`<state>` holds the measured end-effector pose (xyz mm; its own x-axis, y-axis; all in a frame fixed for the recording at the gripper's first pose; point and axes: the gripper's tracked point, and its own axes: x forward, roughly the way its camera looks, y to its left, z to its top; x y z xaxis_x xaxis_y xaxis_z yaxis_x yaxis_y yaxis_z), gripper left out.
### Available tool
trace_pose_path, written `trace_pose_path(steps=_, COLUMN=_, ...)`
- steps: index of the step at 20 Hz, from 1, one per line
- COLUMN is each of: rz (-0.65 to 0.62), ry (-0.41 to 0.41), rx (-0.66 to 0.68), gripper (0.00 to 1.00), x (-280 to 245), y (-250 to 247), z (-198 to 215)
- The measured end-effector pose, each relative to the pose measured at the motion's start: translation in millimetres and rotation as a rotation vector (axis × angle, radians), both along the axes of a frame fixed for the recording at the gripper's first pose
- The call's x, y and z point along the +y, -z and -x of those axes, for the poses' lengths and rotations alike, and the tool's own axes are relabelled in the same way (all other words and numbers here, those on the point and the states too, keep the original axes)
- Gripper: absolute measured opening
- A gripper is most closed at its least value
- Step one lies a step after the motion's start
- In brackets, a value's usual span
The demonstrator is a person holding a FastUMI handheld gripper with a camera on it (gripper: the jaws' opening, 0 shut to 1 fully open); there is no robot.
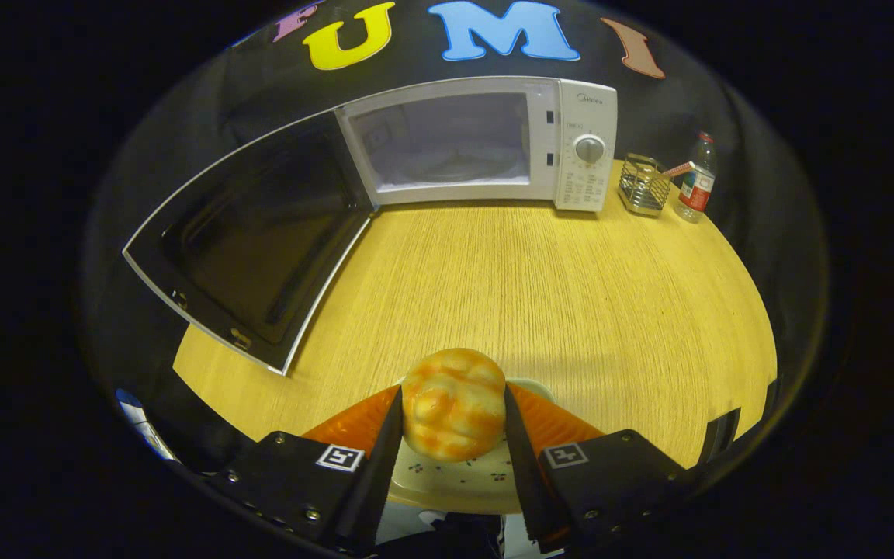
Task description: Open the microwave, put the food inside, and close the microwave door.
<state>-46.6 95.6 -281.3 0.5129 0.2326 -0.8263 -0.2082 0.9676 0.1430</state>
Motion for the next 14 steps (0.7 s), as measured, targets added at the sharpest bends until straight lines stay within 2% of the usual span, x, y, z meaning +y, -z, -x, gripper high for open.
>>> trace_pose_path(steps=14, rz=-0.234, ry=0.079, rx=-0.277, gripper=0.69, x=45, y=-75, z=-124)
